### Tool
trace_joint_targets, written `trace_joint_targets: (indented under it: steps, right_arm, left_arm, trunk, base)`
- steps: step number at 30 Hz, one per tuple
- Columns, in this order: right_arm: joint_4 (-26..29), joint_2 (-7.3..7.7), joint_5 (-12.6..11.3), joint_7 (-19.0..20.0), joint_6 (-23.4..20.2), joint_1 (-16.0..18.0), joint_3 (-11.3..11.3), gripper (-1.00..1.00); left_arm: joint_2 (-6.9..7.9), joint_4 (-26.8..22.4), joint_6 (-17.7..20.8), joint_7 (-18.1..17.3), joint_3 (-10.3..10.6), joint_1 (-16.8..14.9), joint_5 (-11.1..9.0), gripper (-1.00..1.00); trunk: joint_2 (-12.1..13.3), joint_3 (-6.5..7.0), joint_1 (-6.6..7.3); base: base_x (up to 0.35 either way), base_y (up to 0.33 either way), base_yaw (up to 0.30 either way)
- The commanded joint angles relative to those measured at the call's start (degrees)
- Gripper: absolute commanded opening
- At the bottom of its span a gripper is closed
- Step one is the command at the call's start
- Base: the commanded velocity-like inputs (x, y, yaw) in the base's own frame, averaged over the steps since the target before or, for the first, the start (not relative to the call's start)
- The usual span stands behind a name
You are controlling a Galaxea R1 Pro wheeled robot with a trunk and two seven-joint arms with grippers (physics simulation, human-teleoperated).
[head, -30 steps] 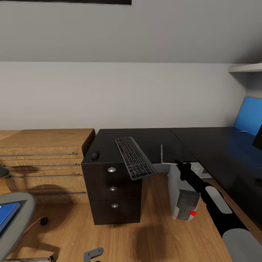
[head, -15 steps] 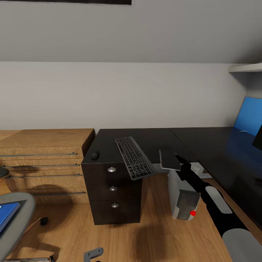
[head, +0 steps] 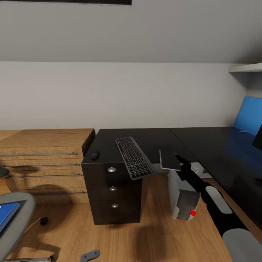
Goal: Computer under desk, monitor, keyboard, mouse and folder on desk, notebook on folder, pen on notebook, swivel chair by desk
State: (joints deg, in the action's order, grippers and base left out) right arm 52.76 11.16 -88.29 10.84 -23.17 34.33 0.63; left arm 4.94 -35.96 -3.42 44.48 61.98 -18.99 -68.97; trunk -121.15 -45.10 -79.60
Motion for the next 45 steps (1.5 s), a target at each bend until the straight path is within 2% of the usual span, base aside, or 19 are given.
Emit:
trace_joint_targets:
  steps: [1, 20, 38, 43, 45]
  right_arm:
    - [0.0, 0.00, -0.3, 0.1, -0.3, 0.0, 0.1, 1.00]
    - [-0.1, 0.00, -0.3, 0.1, -0.2, 0.0, 0.2, 1.00]
    - [-0.1, -0.05, -0.2, 0.1, 0.0, 0.0, 0.1, 1.00]
    - [-0.9, -0.23, 0.5, 0.1, 1.2, 0.0, -0.4, 1.00]
    - [-2.2, -0.66, 1.9, 0.1, 2.4, 0.0, -1.3, 1.00]
  left_arm:
    - [0.07, 0.4, -0.4, 0.3, 0.5, -0.1, -0.5, 1.00]
    - [0.07, 1.1, -0.4, 0.3, 0.4, -0.1, -0.5, 1.00]
    - [0.05, 1.2, -0.4, 0.4, 0.4, -0.1, -0.5, 1.00]
    - [0.00, 1.2, -1.1, 0.5, 0.4, -0.1, -0.4, 1.00]
    - [-0.01, 1.2, -2.0, 0.5, 0.4, -0.1, -0.4, 1.00]
  trunk:
    - [0.0, -0.06, 0.01]
    - [0.0, -0.06, 0.01]
    - [0.0, -0.06, 0.01]
    - [0.0, -0.06, 0.01]
    - [0.0, -0.06, 0.01]
  base:
    - [-0.044, 0.000, 0.000]
    - [-0.272, -0.010, 0.000]
    - [-0.248, -0.181, 0.000]
    - [-0.052, -0.049, 0.000]
    - [-0.018, -0.017, 0.000]
